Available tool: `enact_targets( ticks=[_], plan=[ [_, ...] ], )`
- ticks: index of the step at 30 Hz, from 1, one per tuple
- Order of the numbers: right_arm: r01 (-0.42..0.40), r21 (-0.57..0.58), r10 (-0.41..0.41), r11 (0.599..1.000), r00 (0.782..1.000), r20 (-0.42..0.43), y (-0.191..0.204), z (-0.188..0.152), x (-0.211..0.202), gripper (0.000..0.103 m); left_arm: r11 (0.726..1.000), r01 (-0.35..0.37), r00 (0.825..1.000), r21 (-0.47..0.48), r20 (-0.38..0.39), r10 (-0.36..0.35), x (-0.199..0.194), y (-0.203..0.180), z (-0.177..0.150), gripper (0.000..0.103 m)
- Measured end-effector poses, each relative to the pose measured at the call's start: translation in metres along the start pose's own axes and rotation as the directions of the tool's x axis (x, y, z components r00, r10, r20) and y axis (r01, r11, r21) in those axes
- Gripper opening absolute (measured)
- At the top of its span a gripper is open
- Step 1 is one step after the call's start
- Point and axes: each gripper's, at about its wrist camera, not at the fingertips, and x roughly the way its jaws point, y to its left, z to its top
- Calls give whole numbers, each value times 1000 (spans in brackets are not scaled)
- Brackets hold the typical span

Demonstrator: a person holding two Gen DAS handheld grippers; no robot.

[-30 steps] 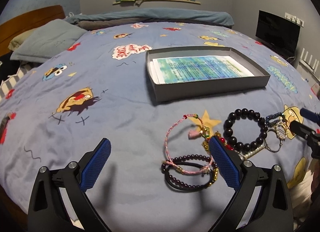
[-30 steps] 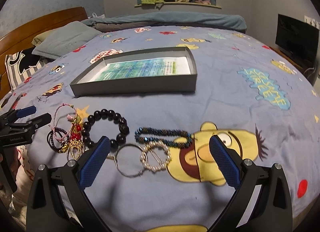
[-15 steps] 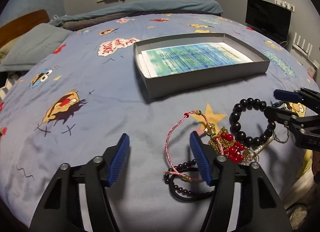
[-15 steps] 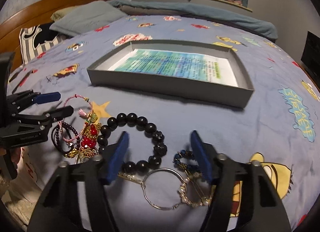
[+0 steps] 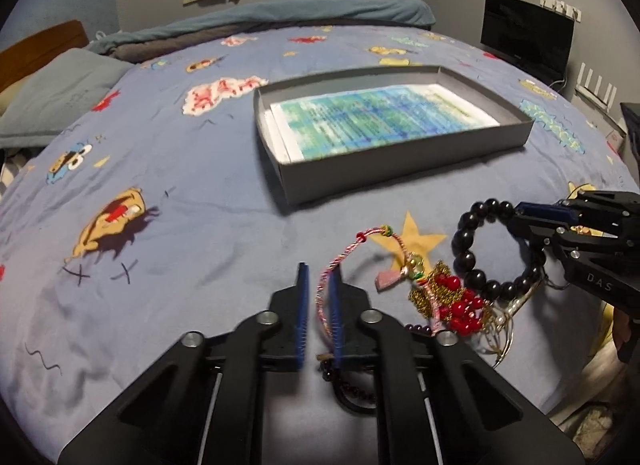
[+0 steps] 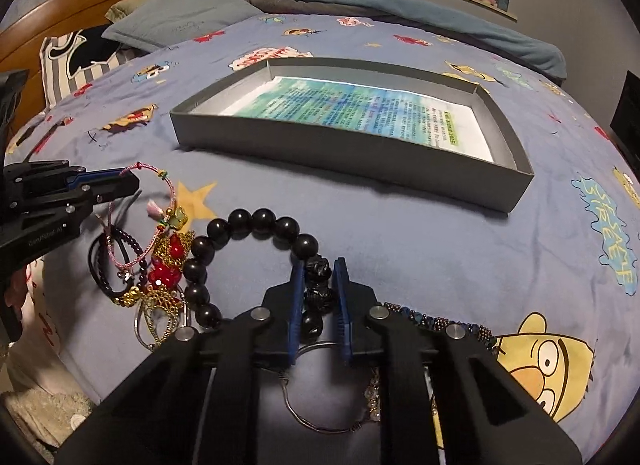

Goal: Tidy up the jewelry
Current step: 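Grasp the pink string bracelet with the left gripper while the right gripper grasps the black bead bracelet, then carry both bracelets into the grey box and open both grippers to release them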

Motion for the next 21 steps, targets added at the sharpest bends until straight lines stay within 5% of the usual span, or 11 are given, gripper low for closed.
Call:
enact_targets(
  ticks=[21],
  plan=[
    [16, -7, -14, 1000, 983, 181, -6, 49, -55, 15, 1000, -28, 986, 3, 163, 27, -59, 13, 45, 5]
  ],
)
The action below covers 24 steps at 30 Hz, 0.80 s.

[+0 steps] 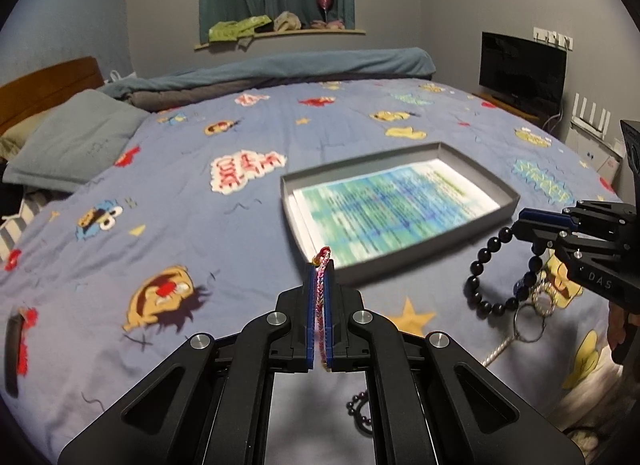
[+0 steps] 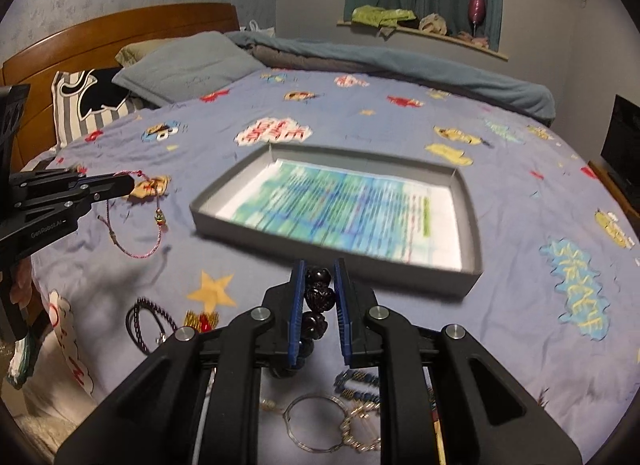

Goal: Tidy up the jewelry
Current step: 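Carry both bracelets into the grey box and open both grippers to release them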

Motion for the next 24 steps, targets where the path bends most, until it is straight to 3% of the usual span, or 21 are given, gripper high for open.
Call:
enact_targets(
  ticks=[13, 24],
  plan=[
    [38, 39, -40, 999, 997, 67, -32, 53, -10, 15, 999, 32, 999, 19, 44, -33, -3, 12, 47, 5],
    [95, 91, -98, 991, 995, 29, -70, 86, 35, 15, 993, 113, 993, 11, 10, -114, 50, 18, 103, 5]
  ],
)
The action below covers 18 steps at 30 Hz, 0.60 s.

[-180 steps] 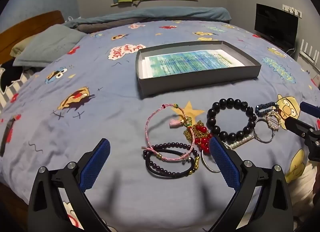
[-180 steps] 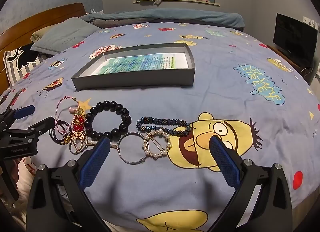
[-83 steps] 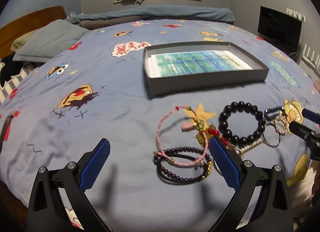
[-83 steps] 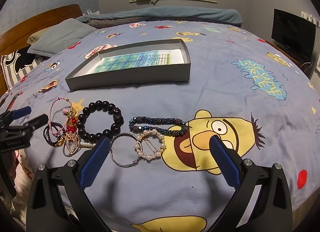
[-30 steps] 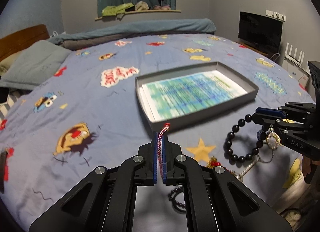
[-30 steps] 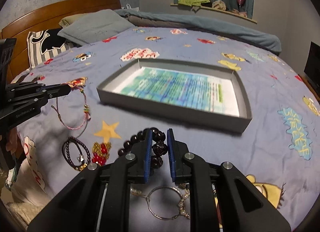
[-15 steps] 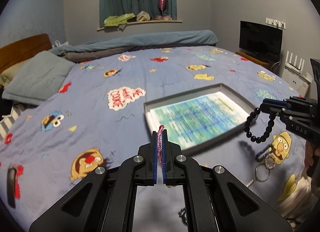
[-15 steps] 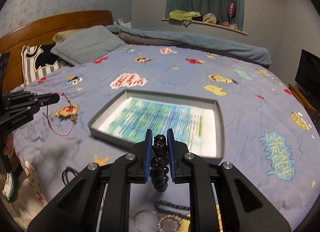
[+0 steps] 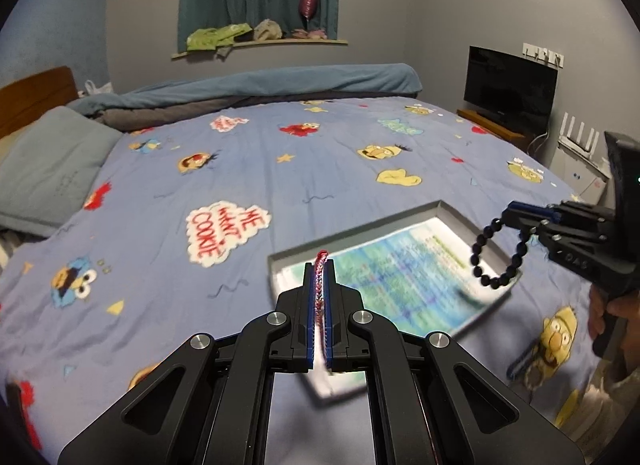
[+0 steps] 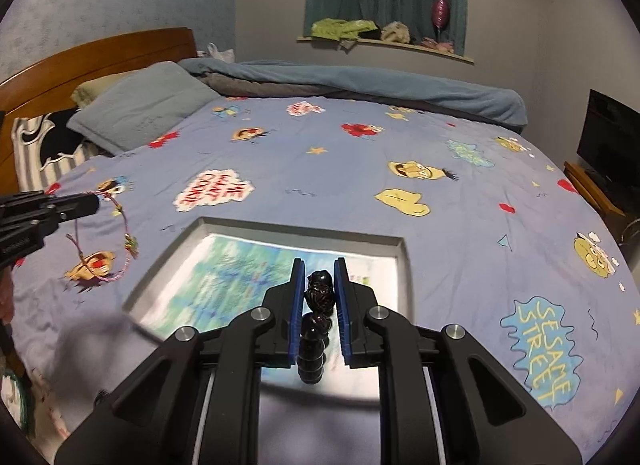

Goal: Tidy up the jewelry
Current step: 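Carry both bracelets into the grey box and open both grippers to release them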

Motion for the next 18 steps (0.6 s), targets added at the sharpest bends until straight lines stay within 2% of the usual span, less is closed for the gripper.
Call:
enact_targets(
  ticks=[6, 12, 18],
  plan=[
    [14, 50, -11, 999, 999, -53, -19, 13, 40, 15, 998, 14, 999, 57, -29, -12, 43, -15, 24, 5],
    [12, 67, -7, 998, 997, -70, -24, 27, 67, 15, 996, 62, 994, 67, -96, -55, 93, -25, 29, 5],
    [10, 83, -1, 997, 995, -104, -27, 32, 92, 15, 998, 21, 982, 57, -188, -10, 140, -16, 15, 5]
  ],
)
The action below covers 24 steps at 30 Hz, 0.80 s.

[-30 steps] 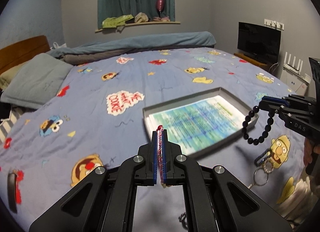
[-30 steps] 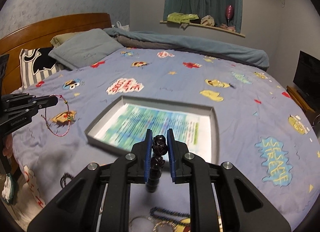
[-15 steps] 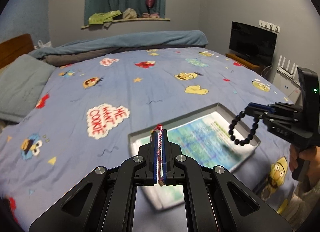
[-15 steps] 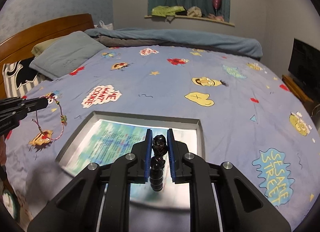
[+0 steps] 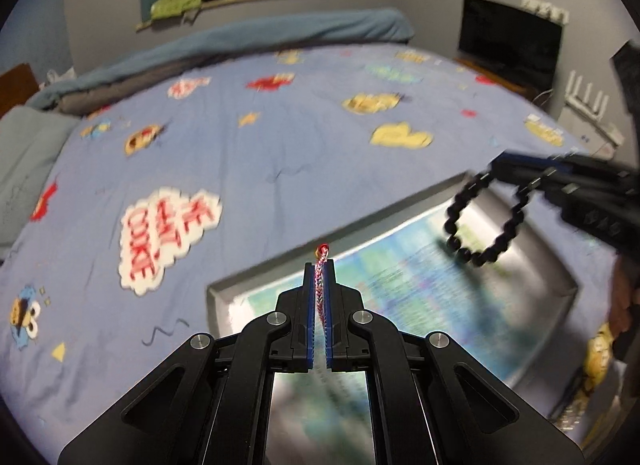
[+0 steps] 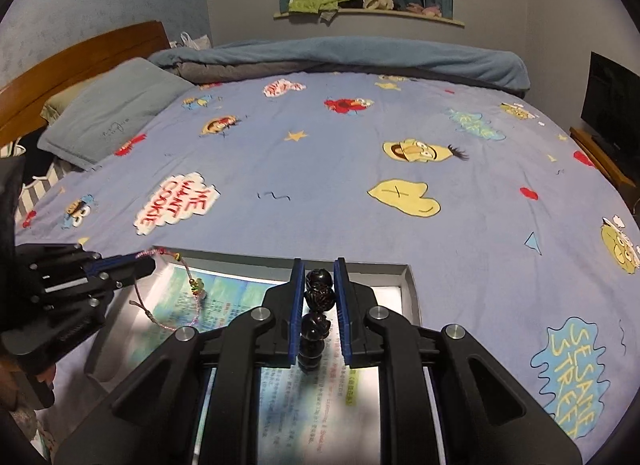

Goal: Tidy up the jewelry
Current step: 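Carry both bracelets into the grey box and open both grippers to release them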

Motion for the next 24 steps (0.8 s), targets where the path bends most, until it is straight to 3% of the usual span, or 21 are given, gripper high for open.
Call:
enact_targets(
  ticks=[8, 17, 19, 21, 23, 24],
  plan=[
    [58, 26, -55, 998, 994, -97, -18, -11, 32, 15, 998, -42, 995, -45, -92, 38, 34, 25, -23, 5],
    [109, 24, -104, 994, 981, -164, -28, -24, 52, 15, 999, -50, 991, 7, -125, 50, 45, 15, -31, 5],
    [111, 22, -106, 994, 980, -166, -29, -26, 53, 17, 998, -59, 990, 12, -125, 60, 45, 14, -32, 10],
    [114, 17, -110, 993, 980, -165, -29, -27, 52, 23, 998, -59, 991, 3, -118, 59, 42, 15, -32, 23],
    [113, 15, -109, 994, 982, -157, -28, -27, 49, 39, 998, -62, 993, -1, -97, 62, 37, 15, -32, 34],
    [108, 15, -105, 994, 983, -149, -27, -27, 46, 42, 998, -62, 994, -1, -89, 62, 34, 14, -32, 36]
  ],
)
